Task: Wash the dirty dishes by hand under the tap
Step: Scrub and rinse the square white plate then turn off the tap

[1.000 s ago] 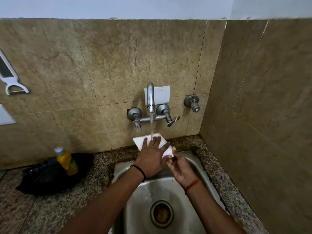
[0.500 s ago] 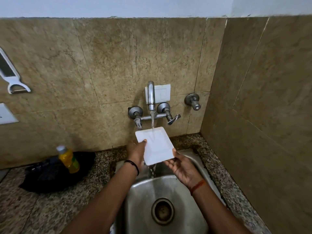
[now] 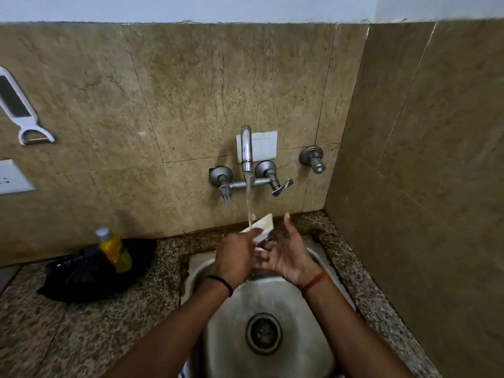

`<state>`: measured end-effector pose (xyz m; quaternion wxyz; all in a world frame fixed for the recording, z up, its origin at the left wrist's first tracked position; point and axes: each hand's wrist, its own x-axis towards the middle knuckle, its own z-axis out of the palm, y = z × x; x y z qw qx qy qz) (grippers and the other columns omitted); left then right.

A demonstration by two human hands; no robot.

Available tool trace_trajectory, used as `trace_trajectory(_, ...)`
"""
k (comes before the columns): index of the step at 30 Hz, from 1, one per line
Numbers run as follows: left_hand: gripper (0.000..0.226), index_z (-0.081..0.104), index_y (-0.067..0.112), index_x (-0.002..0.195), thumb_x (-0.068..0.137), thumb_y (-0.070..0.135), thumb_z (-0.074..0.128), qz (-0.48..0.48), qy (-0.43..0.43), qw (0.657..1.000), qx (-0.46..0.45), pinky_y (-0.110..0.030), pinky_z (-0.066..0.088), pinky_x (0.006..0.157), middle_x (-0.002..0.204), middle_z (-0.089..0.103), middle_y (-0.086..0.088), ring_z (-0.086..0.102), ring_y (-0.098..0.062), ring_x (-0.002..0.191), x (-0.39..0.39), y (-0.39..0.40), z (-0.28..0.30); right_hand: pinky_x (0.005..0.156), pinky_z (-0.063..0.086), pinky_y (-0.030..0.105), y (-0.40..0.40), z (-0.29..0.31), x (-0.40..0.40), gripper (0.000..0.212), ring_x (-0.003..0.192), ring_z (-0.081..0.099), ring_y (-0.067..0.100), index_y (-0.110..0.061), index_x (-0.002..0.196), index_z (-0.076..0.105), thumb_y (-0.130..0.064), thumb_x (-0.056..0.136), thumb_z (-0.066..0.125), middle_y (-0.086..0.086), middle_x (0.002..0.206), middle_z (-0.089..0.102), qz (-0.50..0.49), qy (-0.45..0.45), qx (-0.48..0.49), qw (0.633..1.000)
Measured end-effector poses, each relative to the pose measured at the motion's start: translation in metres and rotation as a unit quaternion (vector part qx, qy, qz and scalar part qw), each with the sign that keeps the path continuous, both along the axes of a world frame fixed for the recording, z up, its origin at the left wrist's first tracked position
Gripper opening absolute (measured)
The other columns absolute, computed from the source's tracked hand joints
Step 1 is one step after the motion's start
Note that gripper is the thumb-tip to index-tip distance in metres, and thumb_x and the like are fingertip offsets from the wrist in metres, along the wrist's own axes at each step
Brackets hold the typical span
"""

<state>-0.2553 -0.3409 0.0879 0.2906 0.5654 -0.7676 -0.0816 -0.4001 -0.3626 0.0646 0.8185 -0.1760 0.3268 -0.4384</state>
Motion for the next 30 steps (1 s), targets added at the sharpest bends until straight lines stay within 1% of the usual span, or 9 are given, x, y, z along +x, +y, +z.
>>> trace_trajectory(4,0.042,0.059,0.029,0.128,0.088,0.017,0.055,-0.105,-0.130,0.985,-0.030,-0.030,0.048,0.094,0.124,0.066,0.005,0.061,-0.017,0.114,0.010,0.004,-0.013,0.057,0.059,0.038,-0.009,0.005,0.009,0.043,0.080,0.069,0.030,0.002,0.135,0.048,-0.017,0.096,0.050,0.018,0.098,0.069,-0.064,0.118,0.010,0.991)
trace_trajectory(7,0.034,0.063,0.029,0.125,0.092,0.028,0.054,-0.125,-0.016,0.992,-0.019,-0.031,0.034,0.111,0.131,0.062,0.007,0.053,-0.010,0.124,0.025,0.002,-0.017,0.050,0.058,0.034,-0.008,0.000,0.009,0.042,0.085,0.064,0.031,0.005,0.135,0.044,0.005,0.094,0.042,0.022,0.110,0.063,-0.125,0.151,0.001,0.981)
trace_trajectory(10,0.048,0.049,0.024,0.139,0.095,0.041,0.053,-0.004,0.078,0.996,-0.035,-0.038,0.023,0.117,0.148,0.044,0.002,0.033,-0.013,0.139,0.040,0.000,-0.025,0.059,0.061,0.038,-0.005,-0.003,0.004,0.040,0.094,0.065,0.032,0.003,0.135,0.045,0.004,0.095,0.049,0.020,0.118,0.062,-0.160,0.126,0.003,0.979)
trace_trajectory(12,0.068,0.034,0.017,0.147,0.091,0.046,0.057,0.077,0.163,0.982,0.054,-0.042,0.026,0.117,0.154,0.033,-0.002,0.028,-0.019,0.142,0.044,-0.004,-0.026,0.059,0.061,0.036,-0.004,-0.005,0.004,0.039,0.099,0.065,0.031,0.001,0.133,0.048,-0.001,0.094,0.054,0.019,0.121,0.064,-0.176,0.140,0.004,0.974)
trace_trajectory(13,0.069,0.034,0.015,0.147,0.090,0.044,0.059,0.088,0.245,0.956,0.132,-0.045,0.033,0.113,0.152,0.037,-0.005,0.036,-0.022,0.138,0.043,-0.007,-0.023,0.057,0.061,0.035,-0.002,-0.005,0.005,0.038,0.098,0.066,0.031,0.000,0.131,0.051,-0.004,0.094,0.057,0.019,0.121,0.064,-0.180,0.157,0.005,0.971)
trace_trajectory(15,0.049,0.045,0.008,0.138,0.095,0.027,0.057,0.087,0.453,0.842,0.279,-0.044,0.056,0.088,0.130,0.060,-0.012,0.061,-0.027,0.112,0.036,-0.013,-0.018,0.054,0.059,0.033,0.002,-0.007,0.008,0.036,0.091,0.069,0.028,0.000,0.125,0.056,-0.010,0.091,0.063,0.018,0.114,0.068,-0.182,0.203,0.005,0.962)
trace_trajectory(17,0.031,0.056,0.003,0.126,0.098,0.014,0.051,0.099,0.541,0.768,0.329,-0.035,0.059,0.059,0.103,0.070,-0.010,0.069,-0.026,0.089,0.030,-0.017,-0.014,0.054,0.058,0.033,0.005,-0.010,0.010,0.033,0.085,0.071,0.027,-0.001,0.118,0.060,-0.017,0.089,0.067,0.016,0.106,0.071,-0.181,0.252,-0.001,0.951)
trace_trajectory(22,0.025,0.057,0.003,0.119,0.096,0.010,0.054,0.148,0.587,0.721,0.337,-0.029,0.055,0.043,0.100,0.066,-0.014,0.066,-0.026,0.078,0.027,-0.018,-0.022,0.046,0.055,0.029,0.007,-0.007,0.009,0.025,0.076,0.069,0.024,-0.006,0.113,0.059,-0.025,0.098,0.053,0.010,0.098,0.069,-0.145,0.346,-0.042,0.926)
trace_trajectory(30,0.028,0.050,0.000,0.125,0.100,0.012,0.045,0.173,0.588,0.660,0.435,-0.016,0.044,0.035,0.060,0.062,-0.010,0.056,-0.009,0.033,0.010,-0.005,-0.031,0.068,0.061,0.049,-0.009,0.013,0.004,0.033,0.087,0.070,0.037,-0.006,0.116,0.060,-0.008,0.088,0.043,0.019,0.107,0.068,-0.055,0.470,-0.172,0.864)
